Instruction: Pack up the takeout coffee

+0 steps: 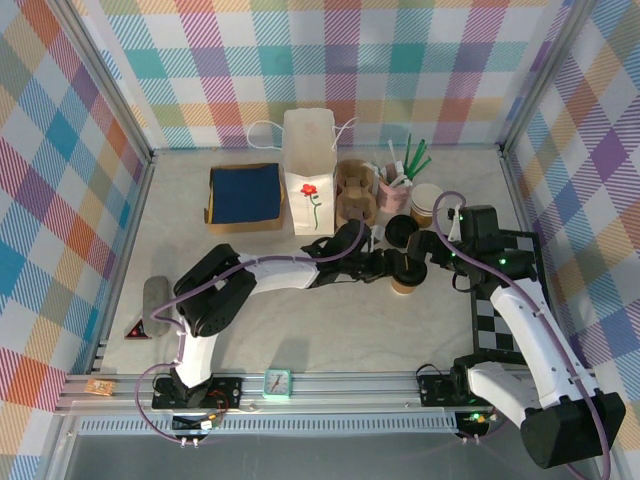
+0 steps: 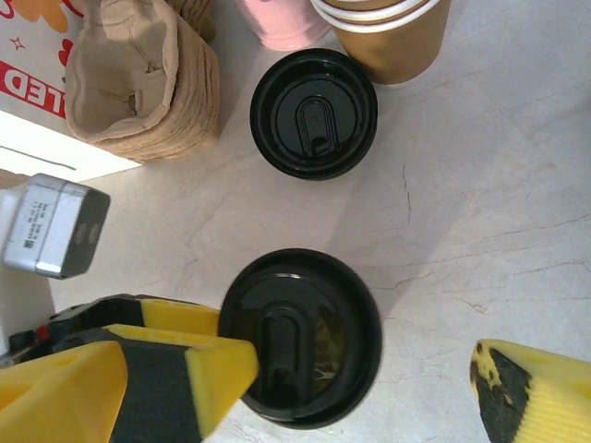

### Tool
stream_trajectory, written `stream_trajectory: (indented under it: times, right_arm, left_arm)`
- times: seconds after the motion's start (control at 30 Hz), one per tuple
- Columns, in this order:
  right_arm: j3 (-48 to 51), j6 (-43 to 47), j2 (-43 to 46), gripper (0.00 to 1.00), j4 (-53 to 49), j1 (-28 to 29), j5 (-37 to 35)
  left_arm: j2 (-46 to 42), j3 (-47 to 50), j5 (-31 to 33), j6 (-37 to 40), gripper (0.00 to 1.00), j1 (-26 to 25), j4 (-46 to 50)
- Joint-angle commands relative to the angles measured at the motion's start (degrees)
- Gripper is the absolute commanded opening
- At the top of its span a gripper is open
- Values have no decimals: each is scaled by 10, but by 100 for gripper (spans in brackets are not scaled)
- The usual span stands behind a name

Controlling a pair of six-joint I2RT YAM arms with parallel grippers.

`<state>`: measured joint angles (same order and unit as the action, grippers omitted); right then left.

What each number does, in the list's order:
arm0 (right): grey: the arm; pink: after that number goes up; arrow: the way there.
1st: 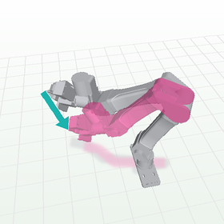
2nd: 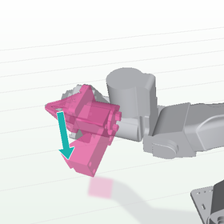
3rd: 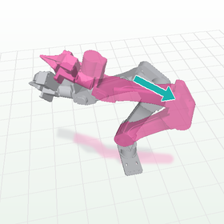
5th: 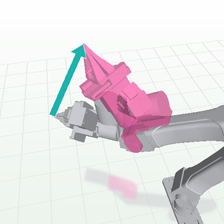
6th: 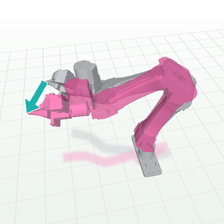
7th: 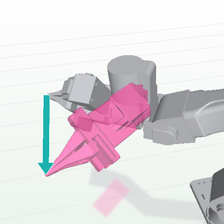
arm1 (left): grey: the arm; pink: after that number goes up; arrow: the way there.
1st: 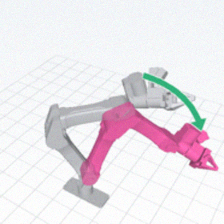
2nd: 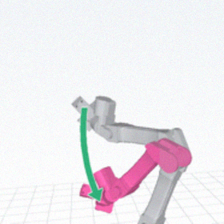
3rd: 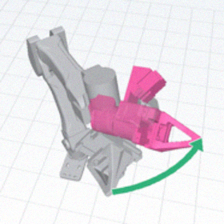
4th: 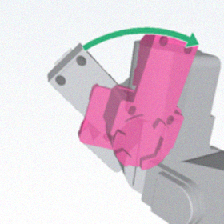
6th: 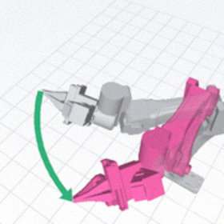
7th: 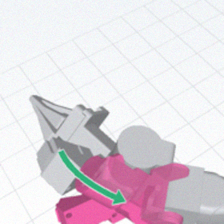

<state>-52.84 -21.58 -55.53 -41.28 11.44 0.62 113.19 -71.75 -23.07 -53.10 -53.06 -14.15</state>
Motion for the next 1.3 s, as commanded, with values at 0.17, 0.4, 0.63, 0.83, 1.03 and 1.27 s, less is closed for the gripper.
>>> stream_trajectory:
  times: [0.17,0.4,0.63,0.83,1.03,1.27]
  right_arm:
    - [-20,36,10,96,-7,-6,16]
    - [-40,107,19,96,-2,-6,60]
    - [-66,201,5,95,11,-3,167]
    - [-106,266,-34,94,12,55,177]
    - [-147,389,-119,93,-7,128,120]
    - [-218,442,-258,91,-17,144,113]
  left_arm:
    - [-14,-53,0,28,74,1,51]
    - [-81,-30,7,54,89,35,88]
    - [-164,3,9,89,89,70,136]
    - [-287,89,40,110,89,143,173]
    - [-407,156,101,158,89,179,258]
    - [-531,205,167,187,88,179,343]
